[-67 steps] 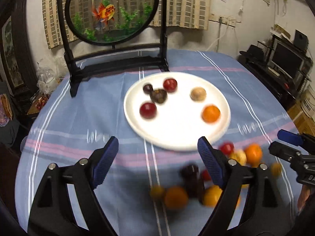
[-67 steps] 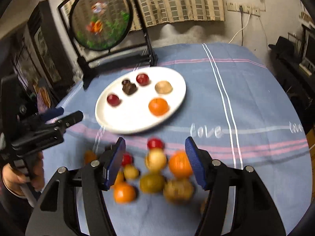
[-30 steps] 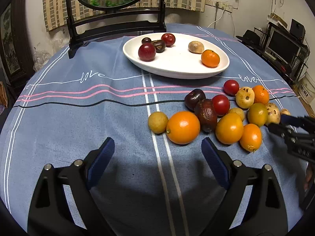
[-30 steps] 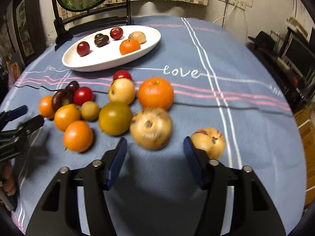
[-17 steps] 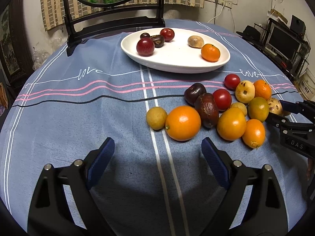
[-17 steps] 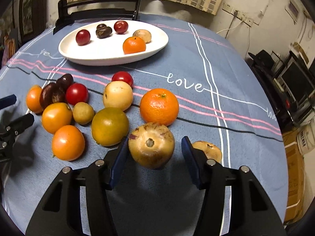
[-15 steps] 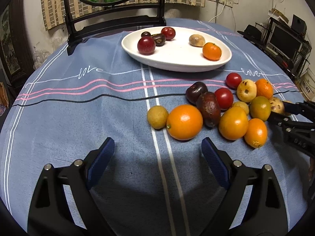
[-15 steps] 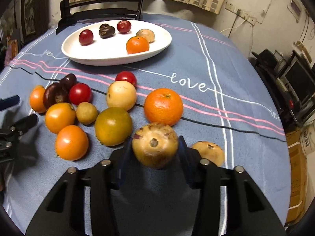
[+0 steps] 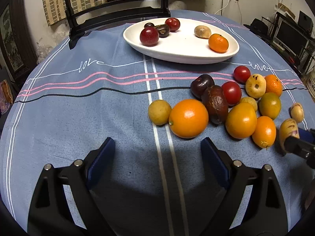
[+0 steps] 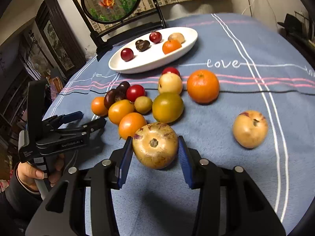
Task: Organize fruits
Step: 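Grasp the orange with the left tool while the right tool holds the pale apple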
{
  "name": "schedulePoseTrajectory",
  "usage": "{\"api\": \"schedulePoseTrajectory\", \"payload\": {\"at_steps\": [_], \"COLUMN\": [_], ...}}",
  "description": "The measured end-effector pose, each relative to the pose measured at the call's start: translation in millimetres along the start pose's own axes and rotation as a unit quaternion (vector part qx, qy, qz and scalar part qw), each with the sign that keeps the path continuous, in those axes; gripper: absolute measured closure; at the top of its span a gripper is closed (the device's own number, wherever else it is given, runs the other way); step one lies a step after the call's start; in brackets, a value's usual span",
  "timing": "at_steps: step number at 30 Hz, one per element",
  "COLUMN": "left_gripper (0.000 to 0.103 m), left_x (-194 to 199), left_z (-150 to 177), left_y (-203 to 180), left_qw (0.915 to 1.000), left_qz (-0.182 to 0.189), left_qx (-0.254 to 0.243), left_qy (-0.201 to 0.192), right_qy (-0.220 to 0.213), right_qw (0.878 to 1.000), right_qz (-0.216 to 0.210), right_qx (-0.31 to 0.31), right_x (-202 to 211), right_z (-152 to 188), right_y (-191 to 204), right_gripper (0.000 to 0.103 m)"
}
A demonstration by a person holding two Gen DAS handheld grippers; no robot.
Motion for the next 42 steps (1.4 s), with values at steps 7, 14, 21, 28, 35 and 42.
{"api": "schedulePoseTrajectory", "payload": {"at_steps": [7,14,21,28,35,42], "left_gripper": [0.012,0.025,0.039,0.039,0.039,0.037], "left_x": [-4.2,-9.2,-12.3,12.7,33.1,26.4], "left_z": [-6.3,-17.1,-24.6,-14.0,1.7,4.9], "left_y": [-0.3,-10.2,-10.6,1.5,12.2,13.5], "left_qw": [0.9998,0.9996,0.9988,0.9989,0.9987,0.9976], "left_qz": [-0.002,-0.010,-0.003,0.025,0.043,0.063], "left_qx": [0.018,0.026,0.047,0.038,0.025,0.027], "left_qy": [0.010,0.010,0.012,-0.007,-0.013,0.000], "right_qy": [-0.014,-0.024,-0.024,-0.025,-0.025,-0.023], "right_qw": [1.000,0.999,0.999,0.999,0.999,0.999], "right_qz": [-0.025,-0.027,-0.027,-0.028,-0.027,-0.027], "right_qx": [-0.005,0.007,0.007,0.009,0.010,0.007], "right_x": [7.0,13.0,11.6,11.5,11.3,10.5], "right_z": [1.7,1.7,0.8,-0.1,-0.5,-0.2], "right_y": [-0.2,3.3,3.8,4.2,4.7,3.4], "right_gripper": [0.058,0.058,0.058,0.058,0.058,0.058]}}
Point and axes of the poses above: each gripper's, at about its wrist camera, not at the fingertips, and x roughly against the way its jaws point, y to its left, z to its underside, the point moved 5 cm from there along -x, roughly the way its jaws point, and after that the axes turned 9 degrees about x, right-handed, at the moved point
